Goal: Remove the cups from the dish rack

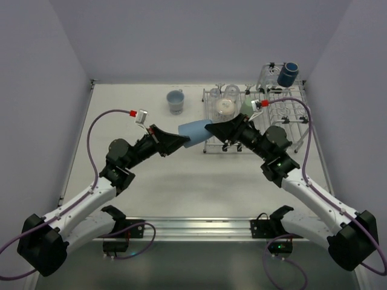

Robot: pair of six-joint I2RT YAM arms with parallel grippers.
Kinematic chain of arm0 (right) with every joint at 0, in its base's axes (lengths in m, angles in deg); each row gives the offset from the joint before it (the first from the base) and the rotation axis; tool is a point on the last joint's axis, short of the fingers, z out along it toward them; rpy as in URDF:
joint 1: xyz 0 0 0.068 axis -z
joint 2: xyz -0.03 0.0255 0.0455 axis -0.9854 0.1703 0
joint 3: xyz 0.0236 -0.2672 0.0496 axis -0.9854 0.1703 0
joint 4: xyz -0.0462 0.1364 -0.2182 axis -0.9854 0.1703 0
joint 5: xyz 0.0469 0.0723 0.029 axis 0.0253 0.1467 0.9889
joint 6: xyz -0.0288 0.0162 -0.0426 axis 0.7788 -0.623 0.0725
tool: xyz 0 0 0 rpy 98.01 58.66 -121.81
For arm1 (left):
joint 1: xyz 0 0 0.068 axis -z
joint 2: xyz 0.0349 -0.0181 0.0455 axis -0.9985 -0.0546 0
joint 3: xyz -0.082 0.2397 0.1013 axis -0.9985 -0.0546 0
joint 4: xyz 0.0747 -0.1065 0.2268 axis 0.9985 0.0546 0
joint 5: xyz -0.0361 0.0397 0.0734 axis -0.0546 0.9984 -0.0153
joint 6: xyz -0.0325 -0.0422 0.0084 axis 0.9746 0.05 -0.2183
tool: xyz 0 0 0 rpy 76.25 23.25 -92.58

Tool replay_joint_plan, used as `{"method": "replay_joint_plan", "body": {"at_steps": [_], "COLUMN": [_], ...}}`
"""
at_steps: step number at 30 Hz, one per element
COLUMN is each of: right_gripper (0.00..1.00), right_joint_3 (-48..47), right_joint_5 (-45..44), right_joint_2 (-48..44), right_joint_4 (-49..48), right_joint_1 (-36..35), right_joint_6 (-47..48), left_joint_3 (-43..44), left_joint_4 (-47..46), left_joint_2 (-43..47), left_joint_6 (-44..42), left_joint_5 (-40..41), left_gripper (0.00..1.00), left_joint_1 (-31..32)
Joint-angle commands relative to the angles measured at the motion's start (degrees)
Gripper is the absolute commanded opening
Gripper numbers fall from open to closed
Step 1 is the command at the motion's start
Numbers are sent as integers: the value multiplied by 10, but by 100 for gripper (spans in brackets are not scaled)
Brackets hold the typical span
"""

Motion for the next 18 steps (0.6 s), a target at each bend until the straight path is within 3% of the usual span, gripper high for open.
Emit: {"method": "replay_joint_plan", "body": {"at_steps": [1,3,5,6,7,9,10,13,18], "right_gripper": [36,48,64,80,86,94,95,95,95], "right_joint_3": [13,15,8,7,6,3,1,2,9], "right_joint_5": [26,23,21,15,10,-4,-10,-22,-32], "right_joint_2": [19,22,22,20,15,-3,-11,-43,-92], "right_joint_4": [-41,-34,-4,8,19,57,69,111,163], "right_joint_1": [-9,-9,-10,-10,-9,-10,-9,-9,-9], "right_joint_6": [-22,-21,-3,6,21,40,58,86,115], "left_joint_3": [36,56,121,149,216,300,379,478,586], "left_joint_4": [0,49,186,236,345,474,574,724,818], "left_joint_2": [5,13,23,23,10,-17,-56,-144,-268], "left_joint_6": [-44,-75,-147,-180,-209,-290,-334,-397,-435], "left_joint_5": [29,54,113,142,200,300,331,431,428], "left_gripper": [1,0,0,0,0,0,0,0,0], "left_joint_1": [5,4,4,4,4,3,1,-13,-92]}}
